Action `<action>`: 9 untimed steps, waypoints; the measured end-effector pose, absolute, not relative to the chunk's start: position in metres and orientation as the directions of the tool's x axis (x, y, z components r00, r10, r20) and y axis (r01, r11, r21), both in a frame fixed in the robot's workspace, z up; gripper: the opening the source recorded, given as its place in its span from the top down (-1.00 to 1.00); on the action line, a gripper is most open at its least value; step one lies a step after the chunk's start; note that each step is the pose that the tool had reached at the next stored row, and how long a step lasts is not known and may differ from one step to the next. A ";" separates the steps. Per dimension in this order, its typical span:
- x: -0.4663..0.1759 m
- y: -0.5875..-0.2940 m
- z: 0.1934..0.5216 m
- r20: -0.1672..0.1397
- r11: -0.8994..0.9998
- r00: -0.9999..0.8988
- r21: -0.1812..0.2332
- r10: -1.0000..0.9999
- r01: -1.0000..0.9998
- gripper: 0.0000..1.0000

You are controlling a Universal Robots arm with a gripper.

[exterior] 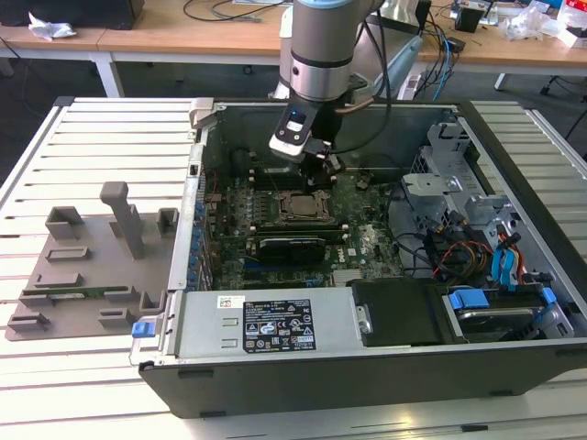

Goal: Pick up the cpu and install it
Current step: 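Install the first cpu locking lever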

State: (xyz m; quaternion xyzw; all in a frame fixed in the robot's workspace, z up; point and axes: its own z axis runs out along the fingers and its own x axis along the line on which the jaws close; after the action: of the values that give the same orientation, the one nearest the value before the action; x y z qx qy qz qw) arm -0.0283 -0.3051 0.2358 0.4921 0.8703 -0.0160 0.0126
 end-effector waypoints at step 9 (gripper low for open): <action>-0.028 -0.305 0.236 -0.038 0.653 -0.653 -0.015 0.756 0.757 0.79</action>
State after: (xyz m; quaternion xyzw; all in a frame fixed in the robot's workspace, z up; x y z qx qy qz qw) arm -0.0283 -0.3051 0.2358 0.4163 0.9090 -0.0148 0.0140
